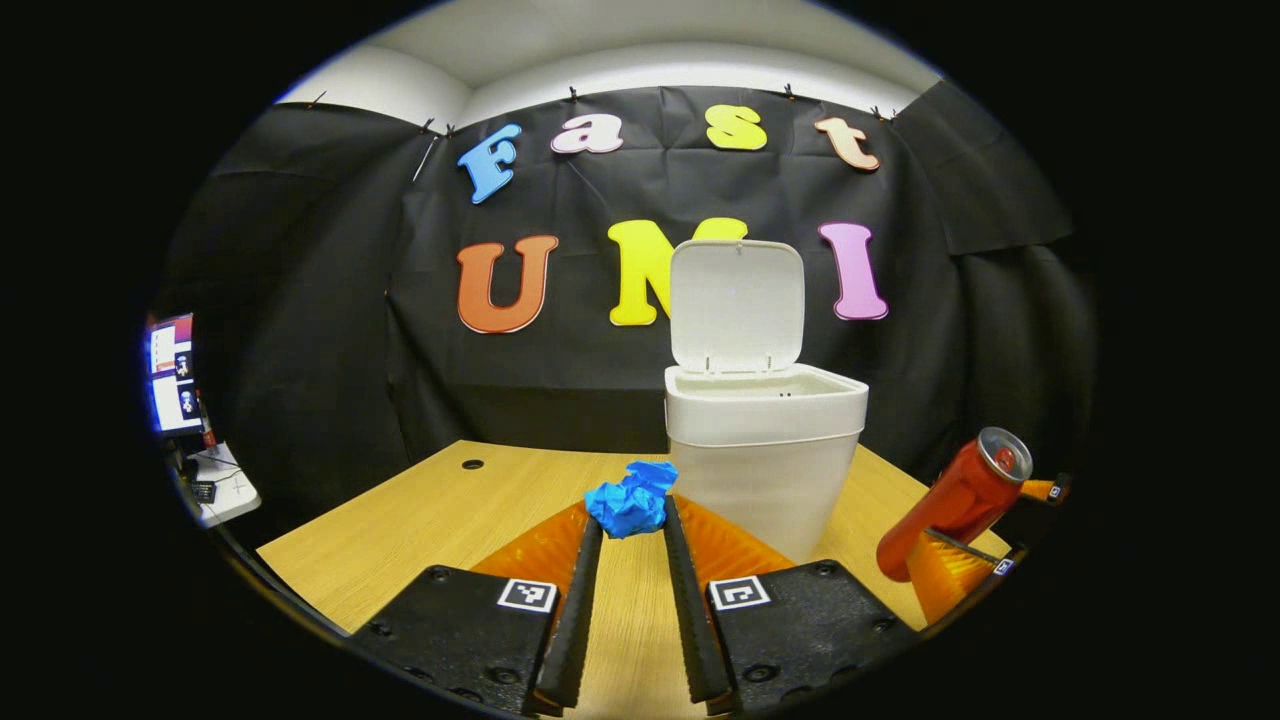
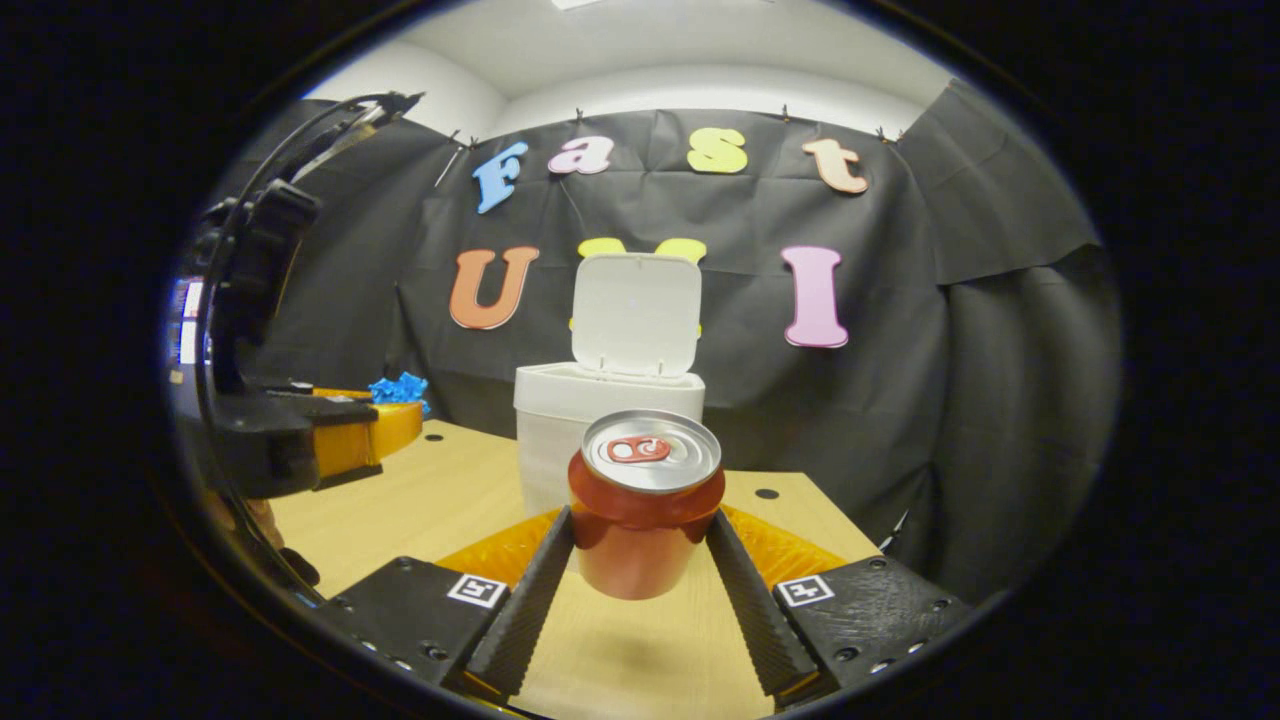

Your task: Press the lid of the desktop garbage bin to open it, pick up the crumpled paper on the desktop and throw it into the bin, then pick up the pop can on the desktop and drop it into the bin, and finally close the garbage bin lid.

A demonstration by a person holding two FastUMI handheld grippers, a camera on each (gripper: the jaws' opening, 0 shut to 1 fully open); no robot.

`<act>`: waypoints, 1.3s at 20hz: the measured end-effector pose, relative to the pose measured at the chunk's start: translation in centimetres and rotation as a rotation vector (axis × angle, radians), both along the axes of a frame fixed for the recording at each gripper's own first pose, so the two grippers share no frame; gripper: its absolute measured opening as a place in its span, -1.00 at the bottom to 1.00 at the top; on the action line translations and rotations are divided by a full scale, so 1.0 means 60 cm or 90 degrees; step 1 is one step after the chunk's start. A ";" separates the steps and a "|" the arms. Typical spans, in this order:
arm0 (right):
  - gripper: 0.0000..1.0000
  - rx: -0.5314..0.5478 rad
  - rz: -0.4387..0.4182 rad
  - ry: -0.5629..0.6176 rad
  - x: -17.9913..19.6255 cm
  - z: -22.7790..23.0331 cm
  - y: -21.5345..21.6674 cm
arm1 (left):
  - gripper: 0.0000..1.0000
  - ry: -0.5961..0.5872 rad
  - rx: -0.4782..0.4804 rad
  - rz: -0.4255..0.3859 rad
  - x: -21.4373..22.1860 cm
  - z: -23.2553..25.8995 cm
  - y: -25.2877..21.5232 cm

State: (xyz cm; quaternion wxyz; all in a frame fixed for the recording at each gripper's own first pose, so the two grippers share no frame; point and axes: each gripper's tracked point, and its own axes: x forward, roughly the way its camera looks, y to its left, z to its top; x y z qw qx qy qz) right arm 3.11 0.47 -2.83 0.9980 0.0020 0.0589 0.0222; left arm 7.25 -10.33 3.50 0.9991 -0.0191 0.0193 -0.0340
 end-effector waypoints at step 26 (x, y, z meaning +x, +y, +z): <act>0.65 0.101 -0.050 0.007 0.040 -0.009 -0.155 | -0.15 -0.057 0.000 -0.122 0.299 0.194 -0.243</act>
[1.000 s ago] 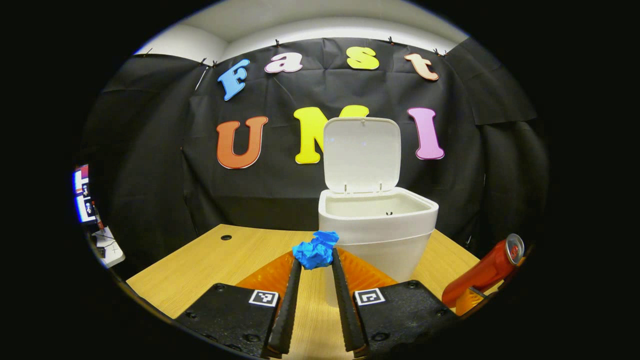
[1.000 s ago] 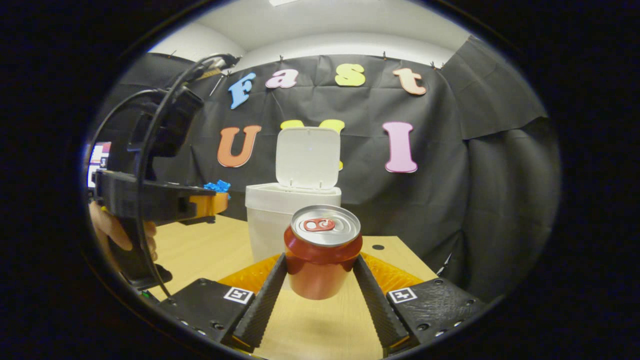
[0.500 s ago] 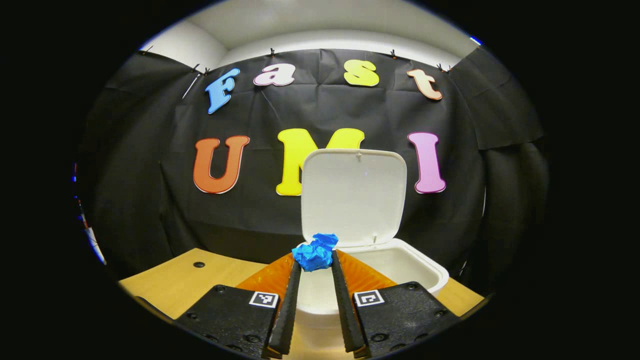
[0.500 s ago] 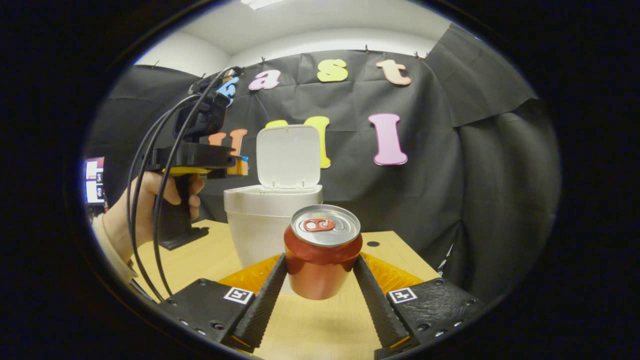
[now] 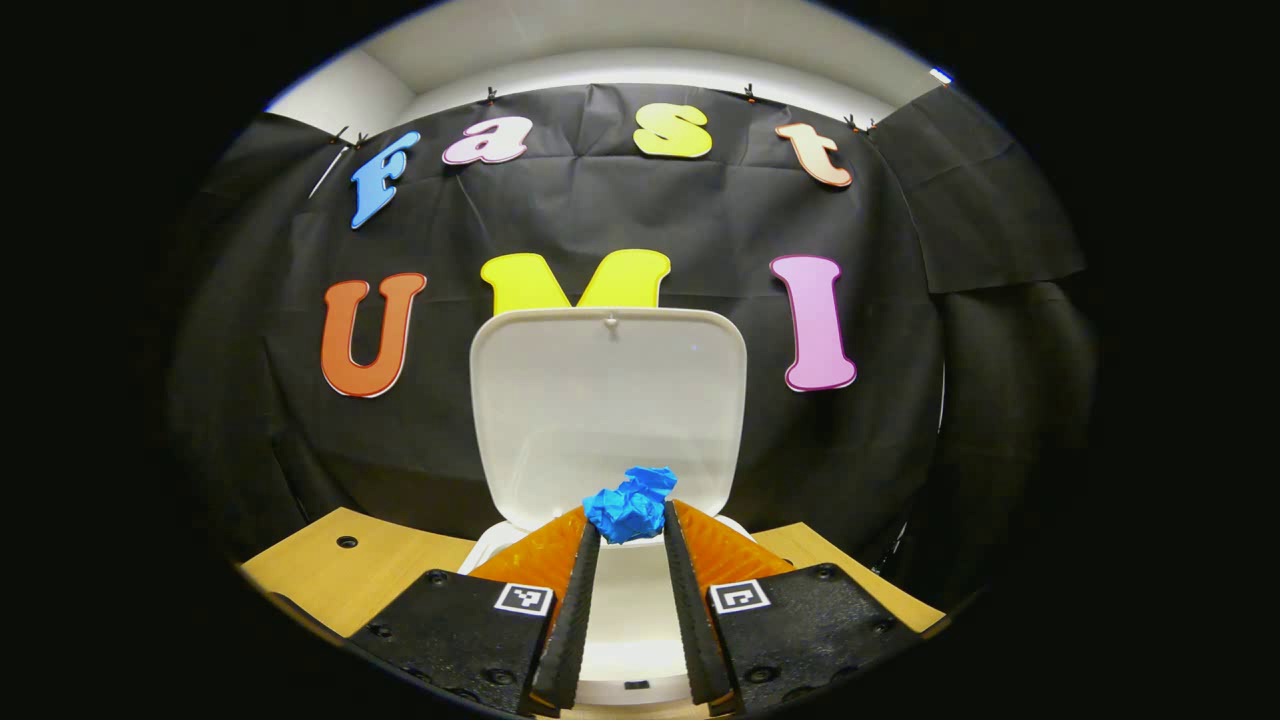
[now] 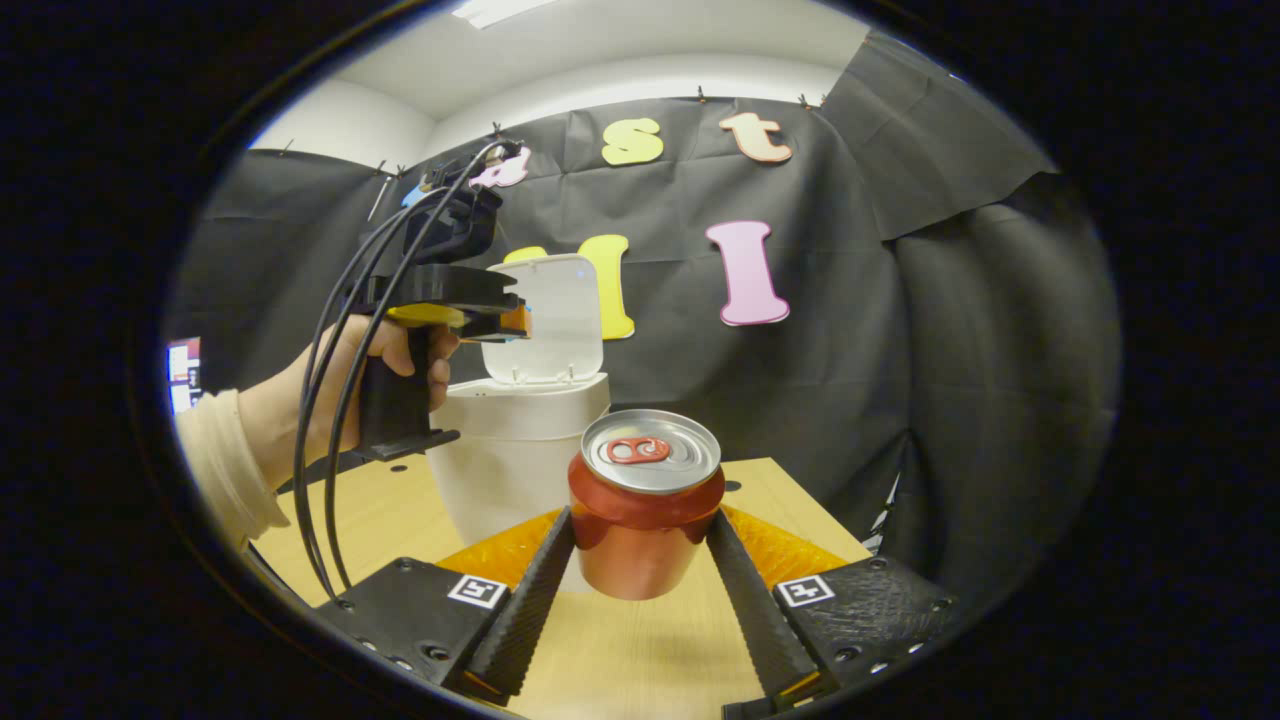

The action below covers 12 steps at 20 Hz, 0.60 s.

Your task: Press the lid of the desktop garbage bin to open it, pick up the crumpled paper on the desktop and throw it into the bin, then pick up the pop can on the desktop and drop it into the bin, and finally close the garbage bin lid.

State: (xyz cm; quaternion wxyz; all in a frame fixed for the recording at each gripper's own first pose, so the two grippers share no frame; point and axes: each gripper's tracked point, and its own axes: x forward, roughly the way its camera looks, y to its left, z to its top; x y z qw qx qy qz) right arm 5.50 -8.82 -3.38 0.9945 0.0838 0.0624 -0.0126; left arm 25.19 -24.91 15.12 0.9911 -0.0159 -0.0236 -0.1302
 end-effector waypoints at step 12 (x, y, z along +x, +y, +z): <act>0.65 -0.002 -0.007 0.006 0.004 -0.008 -0.011 | 0.37 0.059 -0.018 0.003 -0.017 -0.030 0.001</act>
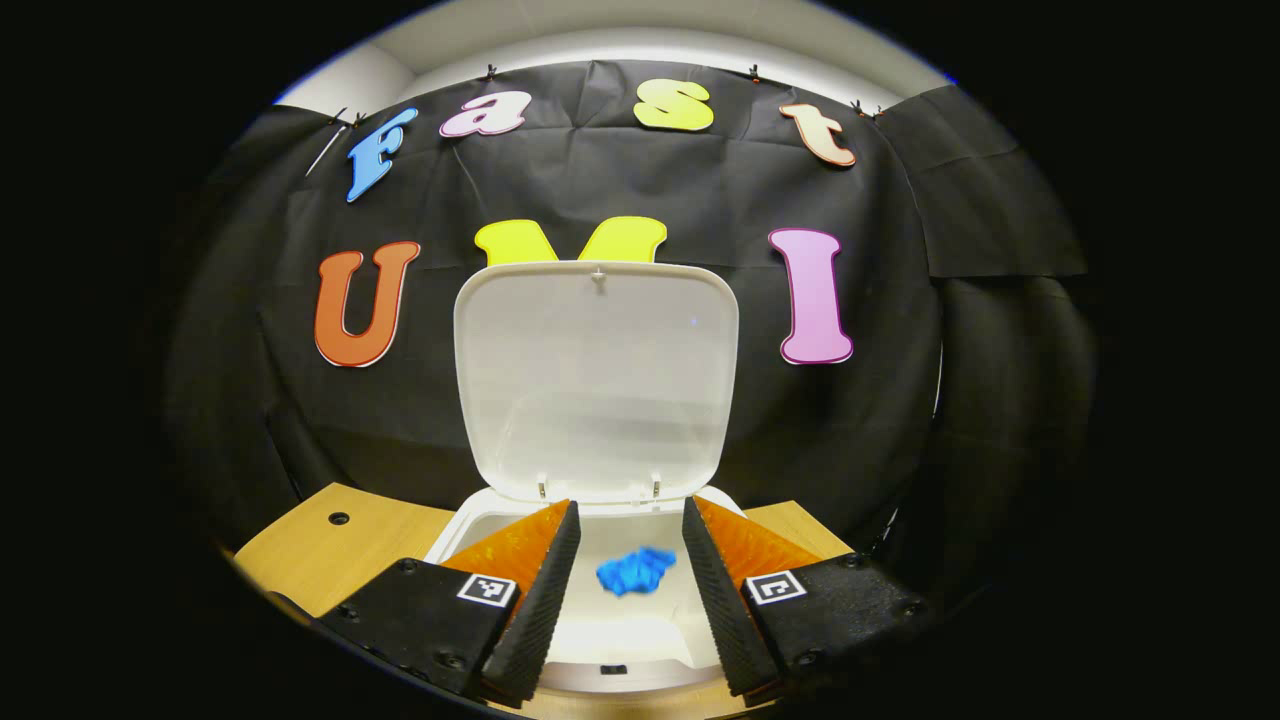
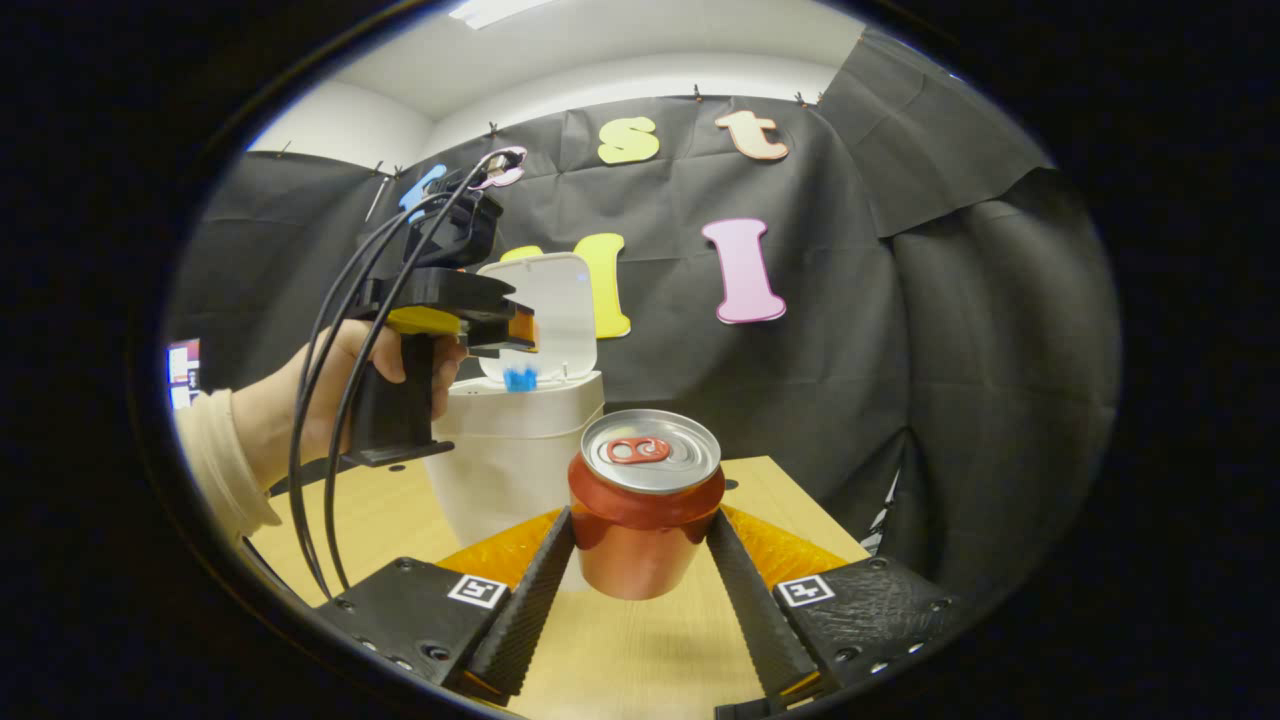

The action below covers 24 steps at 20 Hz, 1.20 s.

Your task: Press the lid of the desktop garbage bin to open it, pick up the crumpled paper on the desktop and throw it into the bin, then pick up the pop can on the desktop and drop it into the bin, and finally close the garbage bin lid.

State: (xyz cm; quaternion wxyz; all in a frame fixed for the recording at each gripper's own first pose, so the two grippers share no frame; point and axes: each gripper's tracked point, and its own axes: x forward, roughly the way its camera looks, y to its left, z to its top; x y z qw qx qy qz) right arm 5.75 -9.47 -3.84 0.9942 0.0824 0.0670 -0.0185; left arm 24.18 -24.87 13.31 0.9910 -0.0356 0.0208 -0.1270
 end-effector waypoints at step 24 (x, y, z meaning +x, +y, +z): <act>0.63 -0.062 0.006 -0.026 -0.006 0.038 0.063 | 0.98 -0.074 0.063 0.069 -0.280 -0.063 0.218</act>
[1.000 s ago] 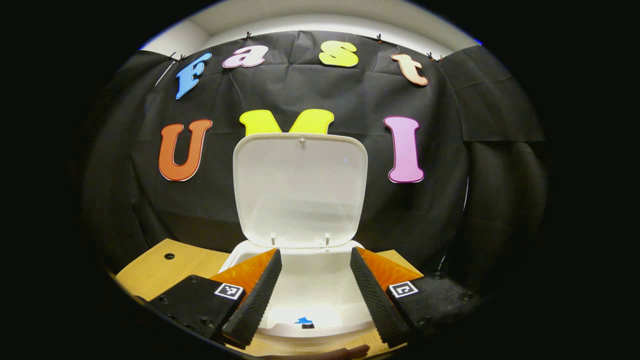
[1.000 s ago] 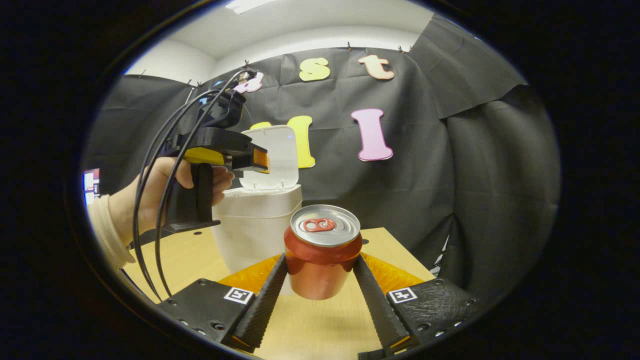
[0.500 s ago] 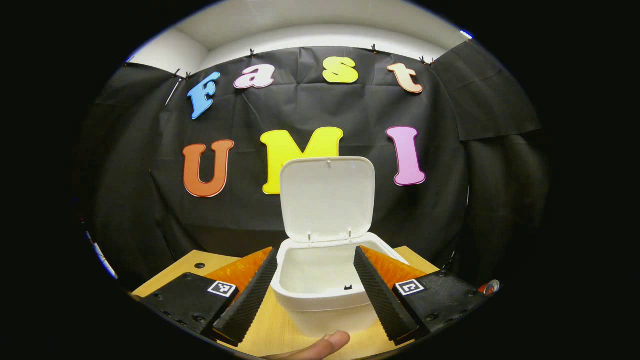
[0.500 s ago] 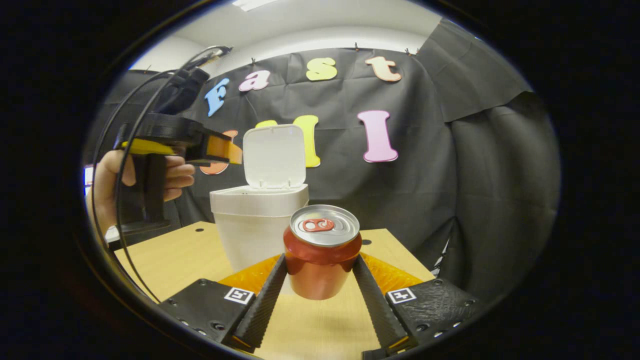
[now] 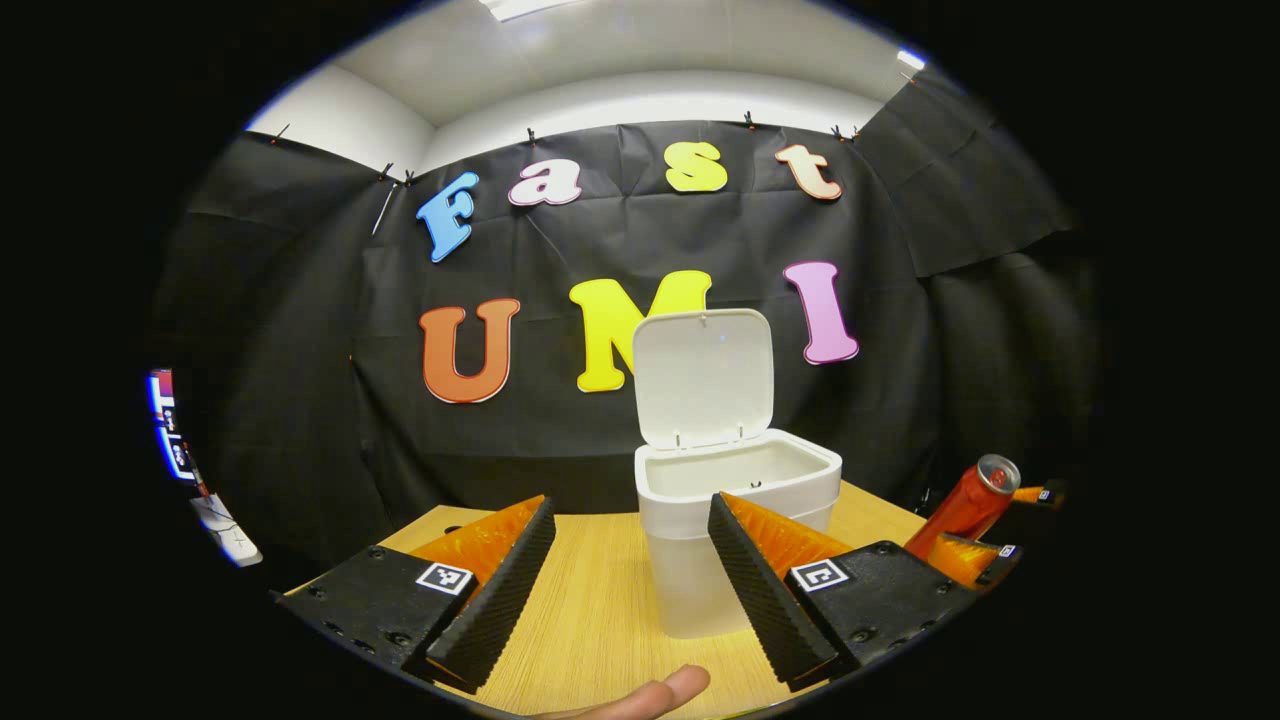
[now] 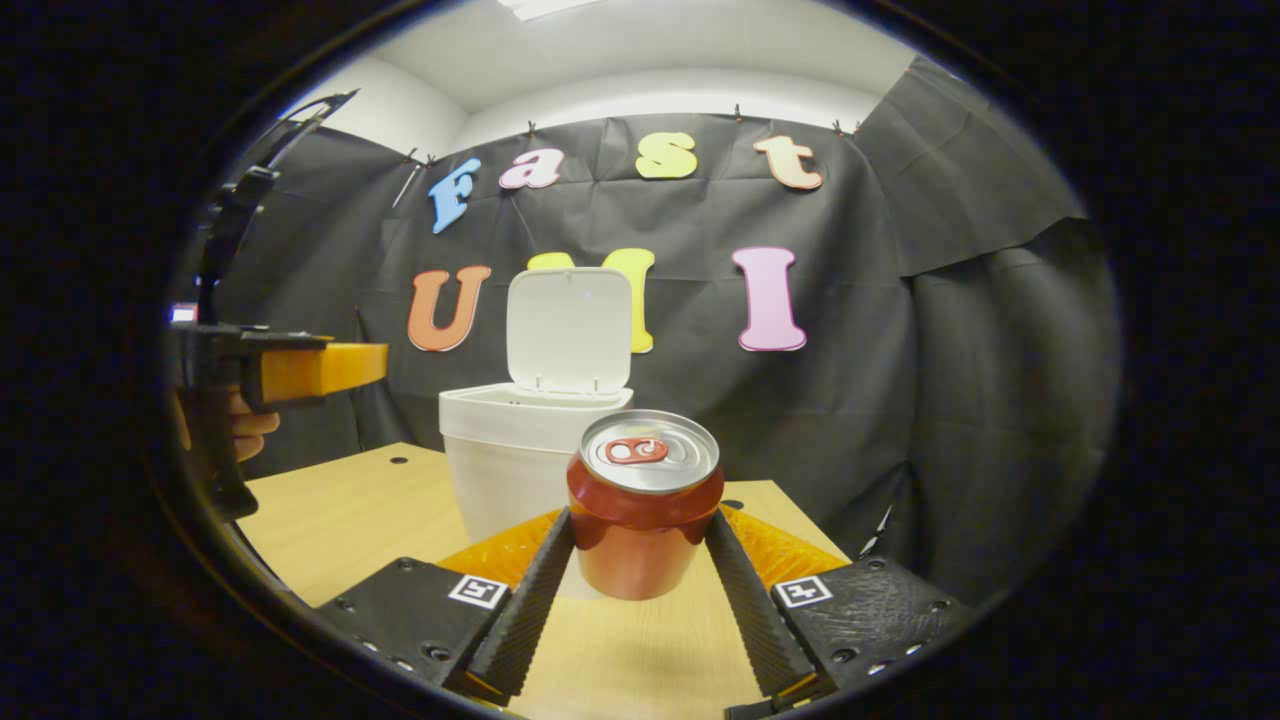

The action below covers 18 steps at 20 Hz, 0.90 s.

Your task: Press the lid of the desktop garbage bin to open it, pick up the crumpled paper on the desktop and throw it into the bin, then pick up the pop can on the desktop and drop it into the bin, and finally close the garbage bin lid.

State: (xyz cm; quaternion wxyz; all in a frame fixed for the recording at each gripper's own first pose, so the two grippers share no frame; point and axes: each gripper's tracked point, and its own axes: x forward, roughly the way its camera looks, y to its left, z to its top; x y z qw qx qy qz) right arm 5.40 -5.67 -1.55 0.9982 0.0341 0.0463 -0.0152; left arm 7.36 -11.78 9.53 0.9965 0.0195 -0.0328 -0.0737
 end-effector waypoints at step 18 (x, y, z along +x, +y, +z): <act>0.63 0.024 0.044 -0.012 0.146 0.210 0.044 | 0.98 0.006 -0.019 0.009 -0.077 -0.110 0.085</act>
